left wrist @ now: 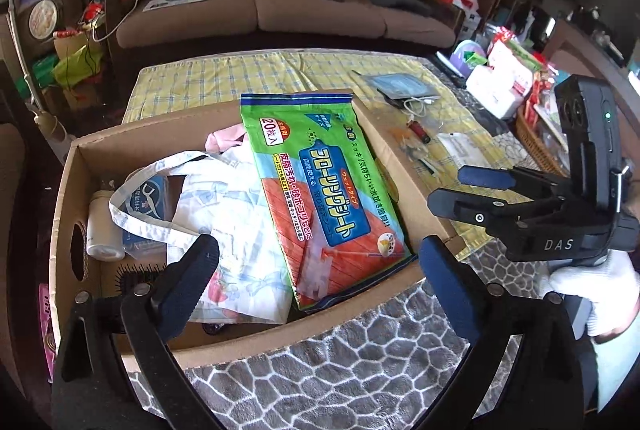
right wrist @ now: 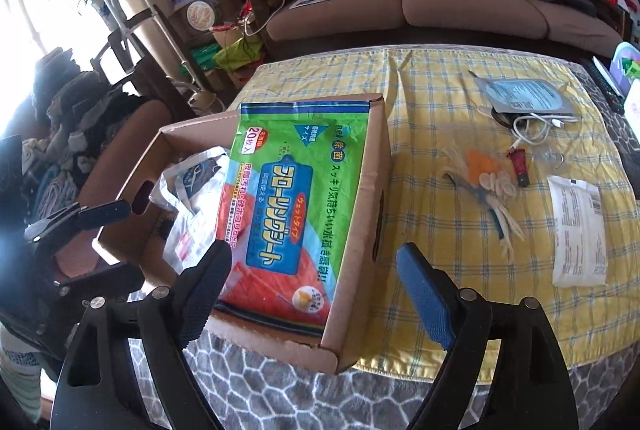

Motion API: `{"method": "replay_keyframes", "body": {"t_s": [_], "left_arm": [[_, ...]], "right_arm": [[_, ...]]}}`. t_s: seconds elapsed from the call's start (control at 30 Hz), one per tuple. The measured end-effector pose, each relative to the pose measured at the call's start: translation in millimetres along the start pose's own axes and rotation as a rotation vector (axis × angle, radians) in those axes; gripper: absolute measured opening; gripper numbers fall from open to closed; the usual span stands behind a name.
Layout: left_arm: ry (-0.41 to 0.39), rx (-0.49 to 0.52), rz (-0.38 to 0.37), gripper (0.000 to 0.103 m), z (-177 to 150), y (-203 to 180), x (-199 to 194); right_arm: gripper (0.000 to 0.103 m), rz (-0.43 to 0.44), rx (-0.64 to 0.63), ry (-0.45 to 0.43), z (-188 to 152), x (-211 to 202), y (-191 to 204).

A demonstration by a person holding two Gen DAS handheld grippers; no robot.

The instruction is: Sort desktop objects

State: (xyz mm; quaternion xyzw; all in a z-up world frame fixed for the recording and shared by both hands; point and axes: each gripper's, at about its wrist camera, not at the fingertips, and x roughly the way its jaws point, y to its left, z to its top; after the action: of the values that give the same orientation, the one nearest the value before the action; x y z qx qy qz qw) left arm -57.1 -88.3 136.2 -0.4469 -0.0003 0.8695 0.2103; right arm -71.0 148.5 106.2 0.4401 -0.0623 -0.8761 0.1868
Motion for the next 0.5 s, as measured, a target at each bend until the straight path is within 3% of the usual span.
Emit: {"method": "replay_keyframes", "body": {"t_s": [0.13,0.5], "left_arm": [[-0.001,-0.01,0.009,0.102,-8,-6,-6],[-0.013,-0.021,0.034,0.103,-42,-36,-20]], "right_arm": [[0.103,-0.041,-0.02,-0.004,-15,-14,2],[0.103,-0.06,0.017,-0.009,-59,-43,-11]]}}
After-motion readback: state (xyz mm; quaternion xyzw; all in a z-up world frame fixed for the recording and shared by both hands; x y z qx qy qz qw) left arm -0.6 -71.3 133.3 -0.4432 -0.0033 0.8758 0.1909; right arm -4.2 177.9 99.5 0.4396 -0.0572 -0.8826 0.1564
